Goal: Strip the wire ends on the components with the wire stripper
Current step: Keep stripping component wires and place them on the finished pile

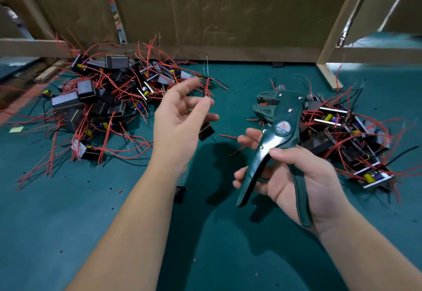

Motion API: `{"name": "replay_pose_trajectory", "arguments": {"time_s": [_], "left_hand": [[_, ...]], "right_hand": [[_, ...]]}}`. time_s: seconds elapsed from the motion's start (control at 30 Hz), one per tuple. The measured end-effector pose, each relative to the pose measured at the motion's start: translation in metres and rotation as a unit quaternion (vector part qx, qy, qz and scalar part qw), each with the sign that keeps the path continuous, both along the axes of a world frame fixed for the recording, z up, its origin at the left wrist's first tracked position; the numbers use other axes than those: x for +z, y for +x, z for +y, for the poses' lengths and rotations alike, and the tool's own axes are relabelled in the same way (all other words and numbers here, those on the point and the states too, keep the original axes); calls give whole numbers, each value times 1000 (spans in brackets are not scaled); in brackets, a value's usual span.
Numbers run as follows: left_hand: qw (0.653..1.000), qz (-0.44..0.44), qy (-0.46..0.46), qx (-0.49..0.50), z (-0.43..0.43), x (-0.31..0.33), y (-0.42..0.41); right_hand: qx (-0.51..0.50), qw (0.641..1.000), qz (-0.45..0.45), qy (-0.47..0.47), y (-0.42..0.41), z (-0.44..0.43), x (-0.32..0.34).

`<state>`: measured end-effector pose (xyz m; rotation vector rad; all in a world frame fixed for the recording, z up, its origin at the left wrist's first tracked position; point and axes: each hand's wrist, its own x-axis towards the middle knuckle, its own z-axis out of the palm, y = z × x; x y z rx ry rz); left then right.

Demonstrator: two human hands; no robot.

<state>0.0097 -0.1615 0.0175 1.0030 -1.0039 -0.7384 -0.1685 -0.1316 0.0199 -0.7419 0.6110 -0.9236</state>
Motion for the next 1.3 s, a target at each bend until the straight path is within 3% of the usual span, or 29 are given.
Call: {"name": "replay_pose_trajectory", "arguments": {"time_s": [0.13,0.37,0.63,1.13,1.3], "left_hand": [[998,45,51,-11,3,6,0],[996,-38,63,-56,10,8,-3],[977,-130,95,-137,13,7,-9],[980,-107,88,-143,15,8,-12],[989,-58,96,-96,12,9,-10]], "right_hand": [[60,997,-47,17,-4,-1,0],[109,986,-124,-8,-5,3,2],[41,996,-62,-46,-1,2,5],[23,996,-55,-67,-2,2,0],[42,994,-67,-71,-2,2,-1]]}}
